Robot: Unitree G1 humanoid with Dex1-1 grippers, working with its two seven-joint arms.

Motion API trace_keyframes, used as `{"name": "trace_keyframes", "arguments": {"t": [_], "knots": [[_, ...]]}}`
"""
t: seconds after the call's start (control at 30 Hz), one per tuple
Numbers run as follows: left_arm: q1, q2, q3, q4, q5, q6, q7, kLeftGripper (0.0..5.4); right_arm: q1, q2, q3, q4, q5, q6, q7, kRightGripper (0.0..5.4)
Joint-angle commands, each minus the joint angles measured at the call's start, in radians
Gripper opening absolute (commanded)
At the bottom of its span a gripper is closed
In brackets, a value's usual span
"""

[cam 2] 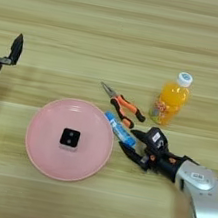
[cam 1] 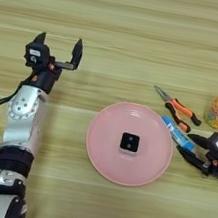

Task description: Move the objects on the table

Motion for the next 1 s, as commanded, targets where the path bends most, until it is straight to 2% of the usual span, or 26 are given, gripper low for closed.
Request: {"name": "trace_keyframes", "arguments": {"t": [0.03,0.2,0.57,0.83,1.0], "knots": [[-0.007,0.007,0.002,-0.014,0.001,0.002,-0.004,5.40,-0.013,-0.002,0.003,0.013,-0.019,0.016,-0.014,1.98],[-0.006,0.007,0.002,-0.017,0.000,0.002,-0.003,5.40,-0.011,-0.003,0.003,0.010,-0.020,0.016,-0.013,1.40],[-0.007,0.008,0.001,-0.016,0.001,0.003,-0.005,5.40,-0.020,-0.014,-0.025,-0.012,-0.003,0.011,-0.019,1.40],[-0.007,0.006,-0.002,-0.020,0.001,0.003,-0.009,5.40,-0.035,-0.036,-0.080,-0.132,0.038,0.045,-0.027,1.40],[-0.006,0.005,-0.008,-0.024,-0.002,0.003,-0.024,5.40,-0.038,-0.046,-0.088,-0.203,0.052,0.071,-0.020,1.40]]}}
